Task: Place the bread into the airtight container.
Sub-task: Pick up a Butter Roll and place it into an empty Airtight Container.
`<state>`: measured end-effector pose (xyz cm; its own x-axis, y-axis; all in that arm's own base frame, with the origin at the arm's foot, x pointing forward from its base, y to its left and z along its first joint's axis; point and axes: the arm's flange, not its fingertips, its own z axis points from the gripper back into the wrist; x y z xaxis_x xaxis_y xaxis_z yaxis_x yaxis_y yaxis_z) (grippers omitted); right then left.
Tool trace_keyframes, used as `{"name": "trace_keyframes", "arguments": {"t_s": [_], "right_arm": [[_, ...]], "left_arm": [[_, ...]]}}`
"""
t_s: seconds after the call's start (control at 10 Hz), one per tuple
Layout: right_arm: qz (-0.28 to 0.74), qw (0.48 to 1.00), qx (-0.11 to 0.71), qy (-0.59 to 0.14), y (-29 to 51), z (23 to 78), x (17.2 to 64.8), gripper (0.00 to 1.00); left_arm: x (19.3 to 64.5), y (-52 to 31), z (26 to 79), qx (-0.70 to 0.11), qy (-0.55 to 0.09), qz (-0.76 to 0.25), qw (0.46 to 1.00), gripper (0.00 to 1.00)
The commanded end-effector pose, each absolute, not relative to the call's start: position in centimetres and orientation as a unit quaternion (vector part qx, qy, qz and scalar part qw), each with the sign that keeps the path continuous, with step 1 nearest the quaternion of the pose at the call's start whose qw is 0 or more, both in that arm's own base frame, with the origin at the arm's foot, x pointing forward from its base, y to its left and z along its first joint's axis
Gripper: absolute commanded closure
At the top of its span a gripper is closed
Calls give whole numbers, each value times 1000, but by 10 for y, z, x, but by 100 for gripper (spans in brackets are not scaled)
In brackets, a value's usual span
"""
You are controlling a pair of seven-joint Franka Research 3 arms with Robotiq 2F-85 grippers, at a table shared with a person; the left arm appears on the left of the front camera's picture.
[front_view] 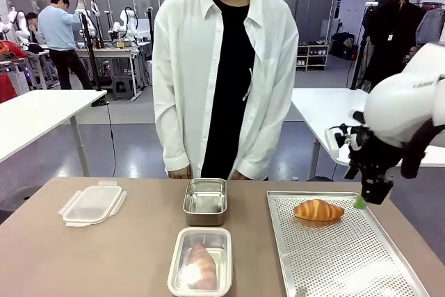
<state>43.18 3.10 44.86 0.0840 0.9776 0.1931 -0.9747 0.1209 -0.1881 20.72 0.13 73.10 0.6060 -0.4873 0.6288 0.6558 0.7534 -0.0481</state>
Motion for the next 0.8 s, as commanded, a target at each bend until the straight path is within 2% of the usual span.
{"name": "trace_keyframes", "arguments": {"t_s": [0.0, 0.1, 0.2, 0.7], "right_arm": [[662, 737, 12, -133, 30, 440, 450, 0], [663, 740, 36, -108, 27, 439, 449, 0], [665, 736, 0, -126, 32, 436, 439, 0], [665, 736, 0, -126, 32, 436, 439, 0]], "left_arm": [[207, 1, 732, -142, -305, -332, 881, 0], [207, 1, 732, -142, -305, -332, 881, 0], [207, 1, 732, -142, -305, -332, 881, 0], [207, 1, 732, -142, -305, -332, 881, 0]]}}
